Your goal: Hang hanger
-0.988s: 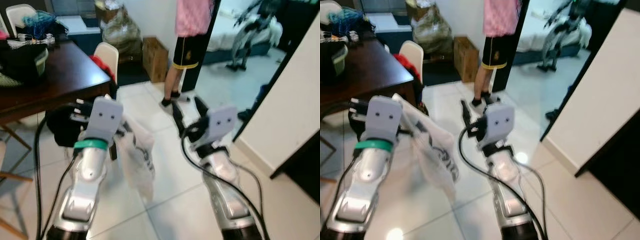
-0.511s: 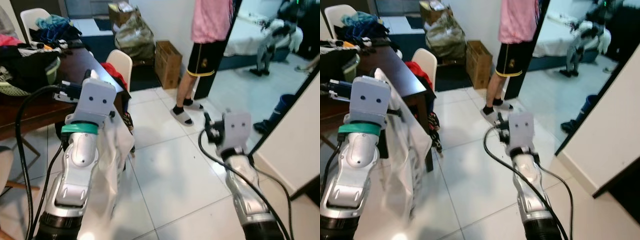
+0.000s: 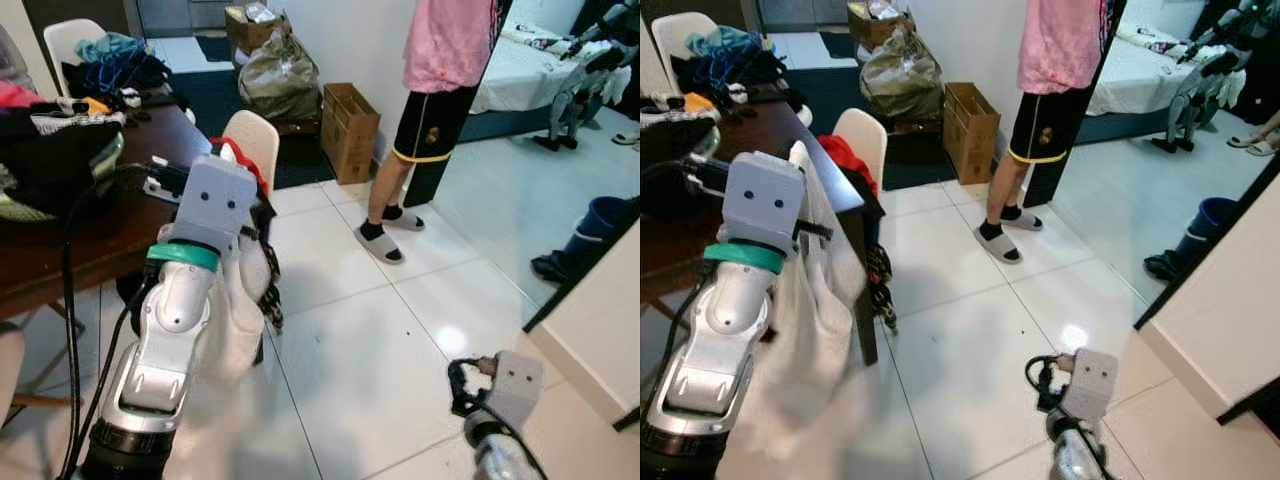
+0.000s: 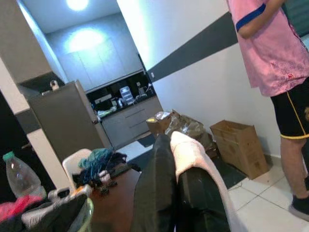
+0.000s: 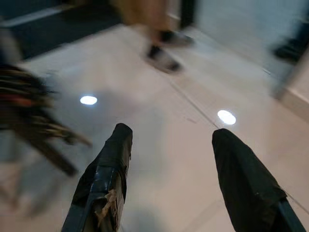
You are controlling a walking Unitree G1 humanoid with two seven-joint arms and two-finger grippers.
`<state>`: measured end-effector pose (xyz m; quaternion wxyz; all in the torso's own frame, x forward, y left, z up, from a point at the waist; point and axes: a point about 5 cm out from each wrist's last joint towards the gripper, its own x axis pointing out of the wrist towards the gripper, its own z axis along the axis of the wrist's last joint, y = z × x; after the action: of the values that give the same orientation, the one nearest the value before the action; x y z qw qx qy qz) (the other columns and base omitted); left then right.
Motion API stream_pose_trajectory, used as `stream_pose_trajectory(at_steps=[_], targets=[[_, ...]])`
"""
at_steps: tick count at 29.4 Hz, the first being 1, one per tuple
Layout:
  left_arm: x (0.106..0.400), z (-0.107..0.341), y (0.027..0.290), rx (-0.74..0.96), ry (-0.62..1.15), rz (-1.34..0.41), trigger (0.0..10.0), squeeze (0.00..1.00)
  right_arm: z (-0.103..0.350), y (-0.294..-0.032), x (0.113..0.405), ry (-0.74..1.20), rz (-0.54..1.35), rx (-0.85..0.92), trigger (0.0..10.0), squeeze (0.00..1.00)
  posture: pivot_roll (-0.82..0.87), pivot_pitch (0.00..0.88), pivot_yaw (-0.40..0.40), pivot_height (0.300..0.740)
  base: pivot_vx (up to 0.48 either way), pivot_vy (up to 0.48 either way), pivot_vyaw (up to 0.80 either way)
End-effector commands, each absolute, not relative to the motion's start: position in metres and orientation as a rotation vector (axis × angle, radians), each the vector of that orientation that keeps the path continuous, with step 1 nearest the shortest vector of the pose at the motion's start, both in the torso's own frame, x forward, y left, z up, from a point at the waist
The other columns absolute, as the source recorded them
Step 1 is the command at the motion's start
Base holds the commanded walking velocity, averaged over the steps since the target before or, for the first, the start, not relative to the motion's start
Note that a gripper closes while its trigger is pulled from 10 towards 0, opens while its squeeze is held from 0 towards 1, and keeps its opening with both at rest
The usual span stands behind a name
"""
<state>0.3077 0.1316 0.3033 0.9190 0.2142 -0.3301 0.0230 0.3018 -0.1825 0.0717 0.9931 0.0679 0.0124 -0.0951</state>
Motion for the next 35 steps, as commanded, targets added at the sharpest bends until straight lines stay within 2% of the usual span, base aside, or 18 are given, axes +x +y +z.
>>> stream_pose_trajectory(at_steps=[1,5,10,14,19,30,35], targets=[[0.305,0.321,0.132,0.453,-0.760,0.058,10.0,0.00,0.066,-0.189,0.300,0.037,-0.232,0.118,10.0,0.00,-0.09,0.126,0.069,0.740,0.442,0.000,0.00],[0.308,0.325,0.133,0.462,-0.770,0.055,10.0,0.00,0.051,-0.191,0.296,0.095,-0.247,0.110,10.0,0.00,-0.08,0.124,0.072,0.740,0.442,0.000,0.00],[0.315,0.344,0.134,0.516,-0.837,0.065,10.0,0.00,0.014,-0.188,0.271,0.230,-0.243,0.078,10.0,0.00,-0.06,0.122,0.076,0.740,0.442,0.000,0.00],[0.318,0.356,0.135,0.568,-0.890,0.104,10.0,0.00,0.019,-0.181,0.271,0.203,-0.218,0.077,10.0,0.00,-0.06,0.122,0.077,0.740,0.442,0.000,0.00],[0.320,0.384,0.139,0.643,-1.012,0.231,10.0,0.00,0.038,-0.178,0.288,0.122,-0.210,0.060,10.0,0.00,-0.07,0.120,0.074,0.740,0.442,0.000,0.00],[0.319,0.399,0.132,0.687,-1.126,0.235,10.0,0.00,0.060,-0.173,0.302,0.016,-0.172,0.039,10.0,0.00,-0.08,0.118,0.061,0.740,0.442,0.000,0.00],[0.313,0.408,0.133,0.769,-1.256,0.371,10.0,0.00,0.062,-0.167,0.304,0.005,-0.156,0.043,10.0,0.00,-0.08,0.109,0.052,0.740,0.442,0.000,0.00]])
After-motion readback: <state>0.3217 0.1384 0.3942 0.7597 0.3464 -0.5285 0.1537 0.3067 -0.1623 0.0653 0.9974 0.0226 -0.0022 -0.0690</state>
